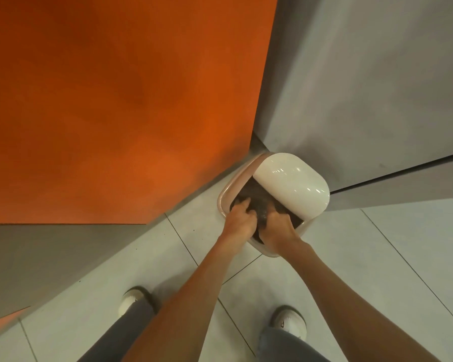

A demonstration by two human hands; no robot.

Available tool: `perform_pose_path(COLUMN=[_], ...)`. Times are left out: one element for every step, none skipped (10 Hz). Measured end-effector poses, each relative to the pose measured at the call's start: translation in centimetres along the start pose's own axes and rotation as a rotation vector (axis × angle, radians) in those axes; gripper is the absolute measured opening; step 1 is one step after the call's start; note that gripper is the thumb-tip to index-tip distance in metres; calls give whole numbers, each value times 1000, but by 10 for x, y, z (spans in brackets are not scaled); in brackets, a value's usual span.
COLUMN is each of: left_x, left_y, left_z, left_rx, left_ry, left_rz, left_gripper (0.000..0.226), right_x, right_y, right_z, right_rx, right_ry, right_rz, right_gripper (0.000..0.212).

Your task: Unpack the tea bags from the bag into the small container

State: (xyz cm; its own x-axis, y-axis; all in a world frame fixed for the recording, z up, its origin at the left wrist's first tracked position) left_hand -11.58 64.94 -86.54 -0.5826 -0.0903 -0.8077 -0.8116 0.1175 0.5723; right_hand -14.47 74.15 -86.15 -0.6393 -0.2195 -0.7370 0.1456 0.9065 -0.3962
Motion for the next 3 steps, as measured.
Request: perform_pose_path(left_x=[-3, -17, -42], left_y=[2, 9, 17], left_z=[-6, -18, -30], left_rx=[-7, -15, -10], left_ry=[27, 54, 45], left_rz=[20, 52, 51], left_gripper=[46, 43, 40], right_x=[-1, -12, -36], right_y=[-1, -8, -22], right_z=[3, 0, -14], right_rx=[-5, -53, -77], right_ry=[-26, -45, -59], right_rz=[-19, -46, -56], right_gripper=[52, 37, 32])
Point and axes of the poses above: each hand's wrist, its own x-axis towards the middle knuckle, its own z-axis out of the palm, y = z × x, the point moved 8 cm from there along x, towards the middle knuckle, and after that the axes turned 6 degrees about -y, right-handed, at the moved point
